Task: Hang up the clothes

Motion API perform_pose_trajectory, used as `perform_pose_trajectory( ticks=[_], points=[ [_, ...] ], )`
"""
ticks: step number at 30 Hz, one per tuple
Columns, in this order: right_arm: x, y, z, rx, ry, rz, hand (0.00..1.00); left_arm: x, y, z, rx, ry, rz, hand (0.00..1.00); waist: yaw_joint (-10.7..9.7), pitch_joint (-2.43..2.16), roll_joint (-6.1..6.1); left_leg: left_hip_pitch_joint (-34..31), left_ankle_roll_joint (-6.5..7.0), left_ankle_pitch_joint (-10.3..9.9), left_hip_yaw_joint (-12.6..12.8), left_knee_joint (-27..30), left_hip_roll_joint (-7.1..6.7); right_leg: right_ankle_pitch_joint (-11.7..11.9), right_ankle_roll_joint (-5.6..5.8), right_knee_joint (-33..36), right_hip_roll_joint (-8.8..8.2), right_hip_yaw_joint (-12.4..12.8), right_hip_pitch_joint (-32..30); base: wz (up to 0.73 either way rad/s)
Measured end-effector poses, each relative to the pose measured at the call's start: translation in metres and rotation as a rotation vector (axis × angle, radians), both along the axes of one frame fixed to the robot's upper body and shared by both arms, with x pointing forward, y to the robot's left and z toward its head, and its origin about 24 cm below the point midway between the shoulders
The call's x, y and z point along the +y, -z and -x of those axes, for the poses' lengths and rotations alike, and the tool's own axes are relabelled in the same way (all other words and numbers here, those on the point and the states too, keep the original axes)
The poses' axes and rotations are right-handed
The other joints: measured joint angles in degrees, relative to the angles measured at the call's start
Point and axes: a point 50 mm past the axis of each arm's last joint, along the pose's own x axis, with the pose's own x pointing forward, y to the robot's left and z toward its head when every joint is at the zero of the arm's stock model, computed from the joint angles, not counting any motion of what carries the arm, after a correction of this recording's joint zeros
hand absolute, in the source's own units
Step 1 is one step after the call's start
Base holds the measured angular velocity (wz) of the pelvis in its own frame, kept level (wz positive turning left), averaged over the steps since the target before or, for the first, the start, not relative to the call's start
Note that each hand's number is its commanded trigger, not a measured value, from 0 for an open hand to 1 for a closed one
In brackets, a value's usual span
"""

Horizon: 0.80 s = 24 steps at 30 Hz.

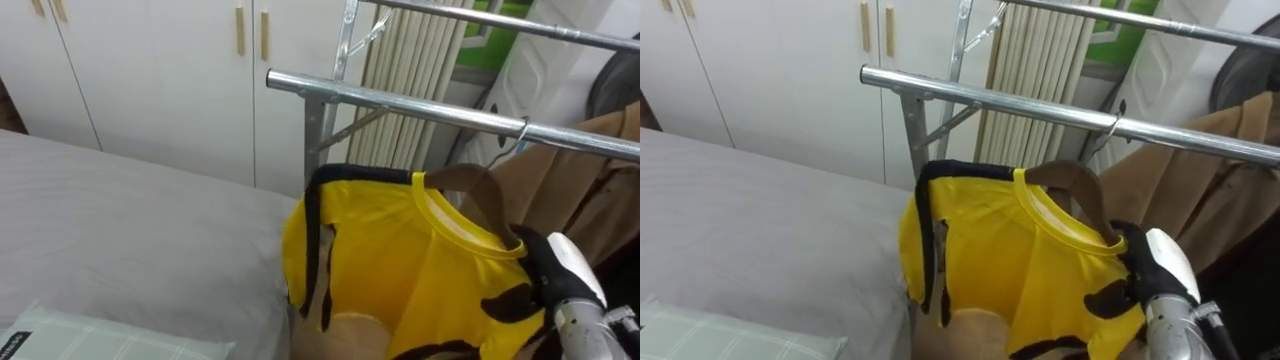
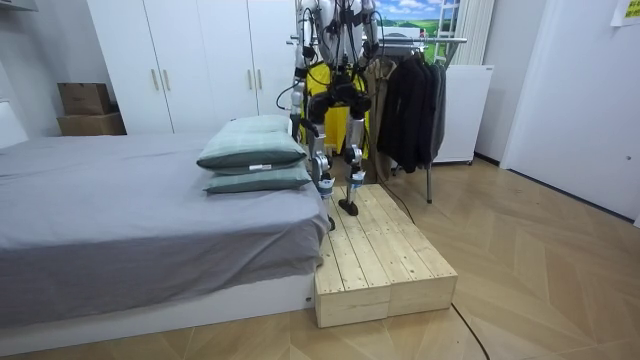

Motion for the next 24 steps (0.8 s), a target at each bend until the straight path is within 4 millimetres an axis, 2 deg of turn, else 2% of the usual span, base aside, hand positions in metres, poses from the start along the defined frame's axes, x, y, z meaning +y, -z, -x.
perform_pose_trajectory(
  ticks=[5, 10, 15, 21, 24],
  points=[
    [0.000, -0.013, -0.003, -0.099, 0.034, 0.060, 0.00, -0.001, 0.000, 0.000, 0.000, -0.001, 0.002, 0.00, -0.10, -0.12, 0.37, -0.39, -0.12, 0.09, -0.14, -0.15, 0.00, 0.00, -0.04, -0.11, 0.01, -0.01, -0.21, 0.00],
    [0.001, -0.035, -0.007, -0.274, 0.096, 0.087, 0.00, -0.001, 0.000, 0.000, 0.001, 0.000, 0.003, 0.00, 0.04, -0.17, 0.37, 0.02, -0.13, 0.12, -0.19, -0.01, -0.04, -0.02, -0.02, -0.13, 0.00, 0.03, -0.13, 0.00],
    [0.001, -0.041, -0.007, -0.334, 0.133, 0.059, 0.00, -0.001, 0.000, 0.001, 0.002, -0.002, 0.004, 0.00, 0.08, -0.22, 0.27, 0.22, -0.10, 0.13, -0.04, -0.09, -0.09, -0.11, 0.02, 0.06, -0.01, 0.13, -0.10, -0.02],
    [0.001, -0.061, -0.009, -0.439, 0.139, 0.033, 0.00, -0.001, 0.000, 0.003, 0.002, -0.017, 0.006, 0.00, 0.03, -0.23, 0.27, 0.26, -0.19, 0.18, -0.24, -0.14, -0.04, -0.04, -0.18, 0.62, 0.32, 0.62, -0.12, -0.04],
    [0.001, -0.063, -0.009, -0.445, 0.140, 0.026, 0.00, -0.001, 0.000, 0.003, 0.001, -0.016, 0.007, 0.00, 0.01, -0.23, 0.25, 0.00, -0.19, 0.18, -0.22, -0.03, -0.09, -0.06, -0.15, 0.67, 0.30, 0.68, -0.45, 0.00]
  ],
)
